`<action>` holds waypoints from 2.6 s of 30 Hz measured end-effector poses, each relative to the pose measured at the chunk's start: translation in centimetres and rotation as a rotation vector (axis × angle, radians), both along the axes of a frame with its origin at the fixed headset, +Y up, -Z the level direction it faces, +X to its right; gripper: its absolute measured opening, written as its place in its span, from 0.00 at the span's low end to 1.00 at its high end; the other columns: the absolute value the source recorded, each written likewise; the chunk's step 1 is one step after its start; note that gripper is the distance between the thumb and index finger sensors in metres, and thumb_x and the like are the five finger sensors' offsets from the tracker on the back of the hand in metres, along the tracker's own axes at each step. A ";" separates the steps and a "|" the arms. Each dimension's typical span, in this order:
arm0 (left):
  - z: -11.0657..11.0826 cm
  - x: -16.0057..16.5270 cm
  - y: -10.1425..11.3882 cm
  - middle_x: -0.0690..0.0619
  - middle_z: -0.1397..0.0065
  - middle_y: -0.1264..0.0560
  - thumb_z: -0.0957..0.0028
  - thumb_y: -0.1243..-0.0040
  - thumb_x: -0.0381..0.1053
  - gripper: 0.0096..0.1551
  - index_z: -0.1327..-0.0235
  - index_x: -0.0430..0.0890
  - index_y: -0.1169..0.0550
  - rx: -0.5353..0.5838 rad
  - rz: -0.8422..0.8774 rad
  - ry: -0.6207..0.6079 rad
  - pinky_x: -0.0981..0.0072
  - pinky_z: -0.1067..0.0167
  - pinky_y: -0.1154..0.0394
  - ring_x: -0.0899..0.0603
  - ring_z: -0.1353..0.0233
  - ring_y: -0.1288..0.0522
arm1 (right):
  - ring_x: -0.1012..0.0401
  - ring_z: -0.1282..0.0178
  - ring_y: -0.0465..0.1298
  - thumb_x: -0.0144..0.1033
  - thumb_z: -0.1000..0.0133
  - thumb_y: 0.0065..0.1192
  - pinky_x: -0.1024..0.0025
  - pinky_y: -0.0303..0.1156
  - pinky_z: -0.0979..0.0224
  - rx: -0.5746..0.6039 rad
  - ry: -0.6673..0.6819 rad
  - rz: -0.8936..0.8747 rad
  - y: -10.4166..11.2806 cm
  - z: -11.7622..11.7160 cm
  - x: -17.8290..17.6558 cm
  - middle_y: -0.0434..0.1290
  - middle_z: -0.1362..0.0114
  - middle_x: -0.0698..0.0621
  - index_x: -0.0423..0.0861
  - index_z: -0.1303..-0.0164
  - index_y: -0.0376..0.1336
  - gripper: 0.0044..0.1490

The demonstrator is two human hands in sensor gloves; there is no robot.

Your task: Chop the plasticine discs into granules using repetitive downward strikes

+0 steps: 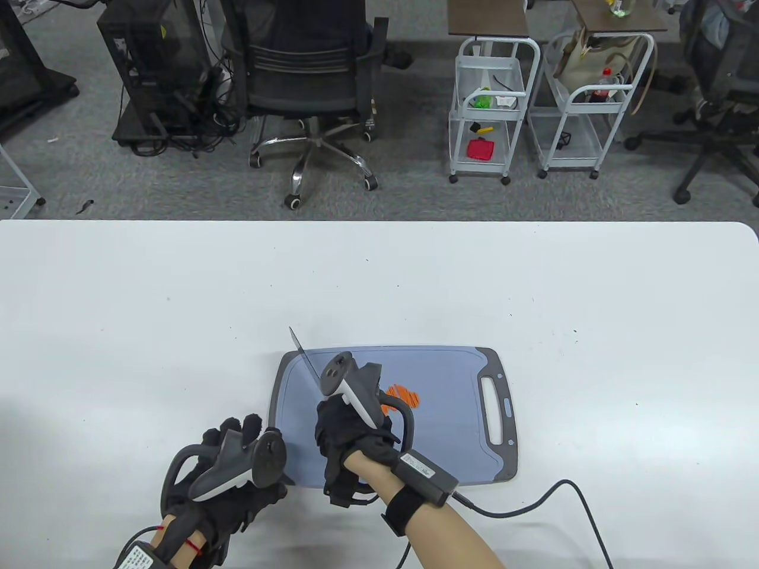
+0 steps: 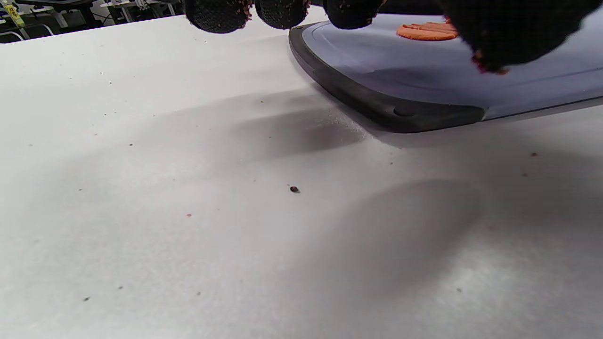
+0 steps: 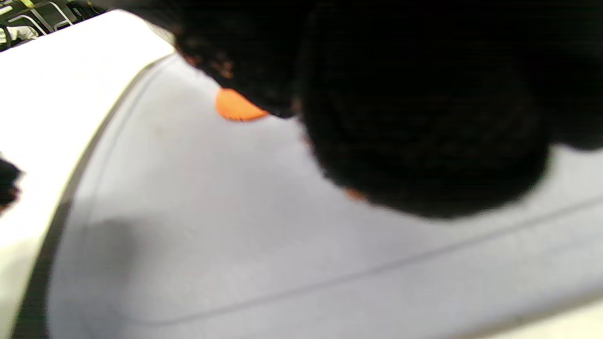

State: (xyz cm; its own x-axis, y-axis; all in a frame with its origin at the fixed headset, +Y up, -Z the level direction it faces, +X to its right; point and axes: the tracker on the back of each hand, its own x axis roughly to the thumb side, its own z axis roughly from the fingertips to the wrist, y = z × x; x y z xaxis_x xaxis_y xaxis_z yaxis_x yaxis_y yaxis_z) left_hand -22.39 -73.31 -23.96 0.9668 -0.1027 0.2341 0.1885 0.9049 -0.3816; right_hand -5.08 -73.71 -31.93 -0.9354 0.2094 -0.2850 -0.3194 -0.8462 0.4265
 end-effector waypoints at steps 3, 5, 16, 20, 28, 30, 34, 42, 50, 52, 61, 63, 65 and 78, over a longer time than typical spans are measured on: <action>0.1 0.2 -0.1 0.39 0.11 0.49 0.65 0.50 0.72 0.55 0.20 0.53 0.43 -0.008 -0.009 -0.008 0.28 0.26 0.47 0.24 0.17 0.44 | 0.58 0.83 0.90 0.58 0.43 0.57 0.54 0.86 0.68 -0.014 -0.009 -0.006 -0.7 -0.3 0.0 0.82 0.66 0.55 0.38 0.44 0.65 0.35; 0.1 0.2 -0.2 0.39 0.11 0.49 0.65 0.50 0.72 0.55 0.20 0.53 0.43 -0.012 -0.004 -0.003 0.29 0.26 0.47 0.24 0.17 0.44 | 0.59 0.83 0.90 0.59 0.43 0.57 0.54 0.86 0.68 -0.025 -0.031 -0.048 -0.9 -1.1 0.0 0.82 0.67 0.55 0.38 0.45 0.66 0.36; -0.2 -0.6 0.4 0.39 0.11 0.49 0.65 0.50 0.72 0.55 0.20 0.53 0.43 0.014 0.046 0.024 0.29 0.26 0.47 0.24 0.17 0.44 | 0.58 0.83 0.90 0.58 0.43 0.57 0.54 0.86 0.68 -0.061 0.033 0.114 1.8 -1.2 -0.7 0.83 0.66 0.55 0.39 0.45 0.68 0.35; -0.4 -0.8 0.5 0.39 0.11 0.49 0.65 0.50 0.72 0.55 0.20 0.53 0.43 0.019 0.044 0.026 0.28 0.26 0.47 0.24 0.17 0.44 | 0.58 0.83 0.90 0.58 0.43 0.57 0.54 0.86 0.68 0.008 0.009 -0.054 2.2 -0.6 -0.4 0.83 0.66 0.54 0.39 0.44 0.68 0.35; -0.3 -0.6 0.4 0.39 0.11 0.49 0.65 0.50 0.72 0.55 0.20 0.53 0.43 0.025 0.026 0.018 0.29 0.26 0.47 0.24 0.17 0.44 | 0.58 0.83 0.90 0.58 0.43 0.56 0.54 0.86 0.68 0.007 -0.030 -0.080 -0.8 -1.4 -0.6 0.82 0.66 0.55 0.38 0.44 0.66 0.35; -0.3 -0.4 0.3 0.39 0.11 0.49 0.65 0.50 0.72 0.55 0.20 0.53 0.43 0.018 0.017 0.007 0.29 0.25 0.47 0.24 0.17 0.44 | 0.58 0.83 0.90 0.58 0.43 0.56 0.53 0.86 0.69 -0.063 -0.050 -0.095 -1.0 -1.9 -0.5 0.81 0.66 0.55 0.37 0.45 0.65 0.36; -0.4 -0.2 -0.1 0.39 0.11 0.49 0.65 0.51 0.72 0.55 0.20 0.53 0.43 -0.001 0.016 0.007 0.29 0.25 0.47 0.24 0.17 0.44 | 0.58 0.83 0.90 0.59 0.44 0.57 0.53 0.86 0.68 0.000 -0.031 0.014 -0.8 -2.8 -2.3 0.81 0.66 0.55 0.38 0.45 0.65 0.36; -0.5 -0.7 0.0 0.39 0.11 0.49 0.65 0.50 0.72 0.55 0.20 0.53 0.43 -0.008 0.044 0.018 0.29 0.26 0.47 0.24 0.17 0.44 | 0.58 0.83 0.90 0.58 0.43 0.57 0.53 0.86 0.68 -0.090 0.013 0.064 0.6 0.1 0.0 0.82 0.66 0.55 0.38 0.45 0.66 0.36; -0.9 -1.5 0.3 0.39 0.11 0.49 0.65 0.50 0.72 0.55 0.20 0.53 0.43 0.004 0.066 0.050 0.29 0.26 0.47 0.24 0.17 0.44 | 0.58 0.83 0.90 0.58 0.42 0.57 0.54 0.86 0.69 0.037 -0.022 -0.057 0.5 -1.8 -1.2 0.82 0.66 0.54 0.39 0.44 0.68 0.35; -0.9 -1.5 0.2 0.39 0.11 0.49 0.65 0.50 0.72 0.55 0.20 0.53 0.43 -0.001 0.059 0.046 0.29 0.26 0.47 0.24 0.17 0.44 | 0.58 0.83 0.90 0.58 0.42 0.57 0.54 0.86 0.68 -0.009 -0.016 -0.058 -0.6 -2.0 -1.3 0.82 0.66 0.54 0.39 0.44 0.67 0.35; -0.6 -0.8 -0.3 0.39 0.11 0.49 0.65 0.50 0.72 0.55 0.20 0.53 0.43 -0.015 0.053 0.026 0.29 0.26 0.47 0.24 0.17 0.44 | 0.58 0.84 0.90 0.60 0.45 0.58 0.53 0.86 0.69 0.014 -0.006 0.024 -0.9 -0.6 -1.4 0.82 0.67 0.55 0.38 0.46 0.65 0.37; -0.5 -0.6 -0.5 0.39 0.11 0.49 0.65 0.51 0.72 0.55 0.20 0.53 0.43 -0.025 0.047 0.023 0.29 0.26 0.47 0.24 0.17 0.44 | 0.58 0.84 0.90 0.60 0.45 0.58 0.53 0.86 0.68 -0.001 -0.006 0.004 -0.9 -1.3 -1.3 0.81 0.67 0.55 0.38 0.46 0.65 0.37; -0.4 -0.6 -0.4 0.39 0.11 0.49 0.65 0.50 0.72 0.55 0.20 0.53 0.43 -0.020 0.040 0.018 0.29 0.25 0.47 0.25 0.17 0.44 | 0.59 0.84 0.90 0.60 0.44 0.57 0.54 0.86 0.68 -0.005 -0.023 -0.067 -1.2 -1.3 -0.5 0.82 0.67 0.56 0.38 0.46 0.66 0.36; -0.7 -1.1 0.0 0.39 0.11 0.49 0.65 0.50 0.72 0.55 0.20 0.53 0.43 0.003 0.036 0.030 0.29 0.25 0.47 0.24 0.17 0.44 | 0.58 0.83 0.90 0.57 0.42 0.57 0.54 0.86 0.68 -0.041 -0.012 -0.062 -0.3 -1.0 -0.3 0.82 0.66 0.54 0.38 0.44 0.67 0.35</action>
State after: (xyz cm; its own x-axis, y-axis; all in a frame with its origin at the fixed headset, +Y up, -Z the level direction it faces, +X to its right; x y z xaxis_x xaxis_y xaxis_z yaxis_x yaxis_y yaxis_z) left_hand -23.51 -73.33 -24.62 0.9766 -0.0680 0.2042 0.1437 0.9123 -0.3835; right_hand -5.42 -74.04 -32.88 -0.9172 0.2550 -0.3061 -0.3765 -0.8062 0.4564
